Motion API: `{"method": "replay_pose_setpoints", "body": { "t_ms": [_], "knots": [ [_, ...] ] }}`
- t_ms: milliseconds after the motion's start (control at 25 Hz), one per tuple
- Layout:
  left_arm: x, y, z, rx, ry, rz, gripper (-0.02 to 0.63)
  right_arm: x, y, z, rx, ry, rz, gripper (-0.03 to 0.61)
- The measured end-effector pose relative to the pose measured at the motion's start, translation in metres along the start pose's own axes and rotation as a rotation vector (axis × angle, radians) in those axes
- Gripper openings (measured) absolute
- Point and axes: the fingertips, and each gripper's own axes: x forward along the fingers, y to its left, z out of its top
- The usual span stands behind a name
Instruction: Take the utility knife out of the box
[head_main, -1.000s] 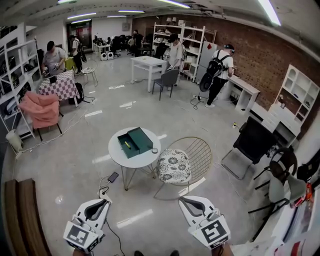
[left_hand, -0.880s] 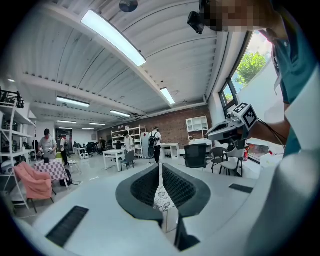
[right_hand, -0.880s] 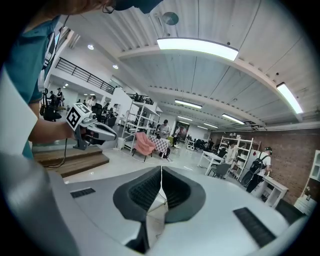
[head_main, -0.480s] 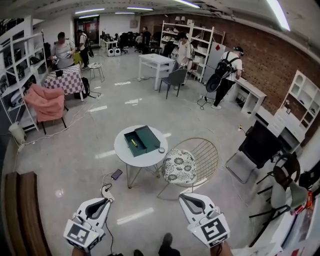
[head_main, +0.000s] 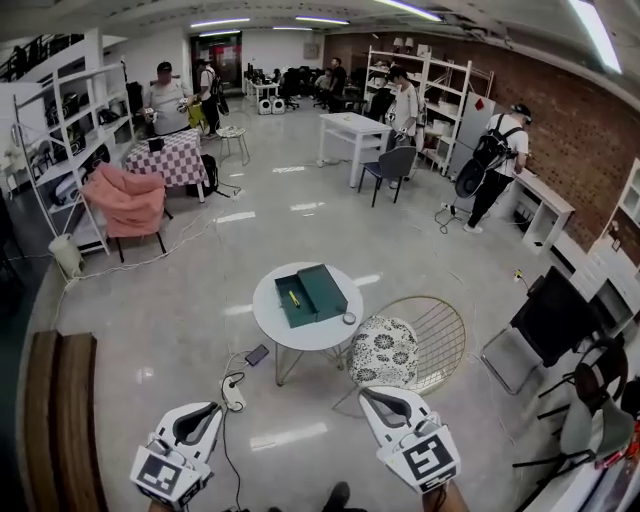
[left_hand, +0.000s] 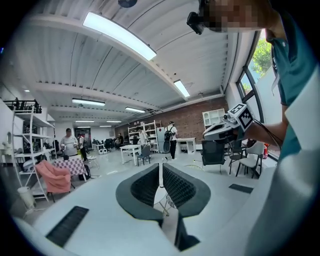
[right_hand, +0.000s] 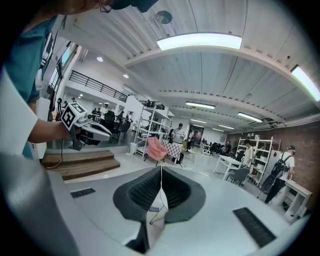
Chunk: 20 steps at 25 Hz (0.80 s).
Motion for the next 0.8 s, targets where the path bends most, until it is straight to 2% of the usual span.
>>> {"method": "replay_pose_setpoints", "body": {
  "t_ms": [240,600,800],
  "knots": [
    [0.047,-0.010,0.001,-0.001,-0.025,0.024,0.038,0.021,-0.053,-0.014,-0.008,-0.020,0.061,0.037],
    [0.115,-0.032,0.015,-0.010,0.015,0.101,0.038,0.037,-0.125,-0.042,-0.003,-0.039,0.125,0.037],
    [0.153,-0.048,0.015,0.003,0.019,0.103,0.038,0.040,-0.160,-0.064,0.015,-0.050,0.133,0.037]
  ]
}}
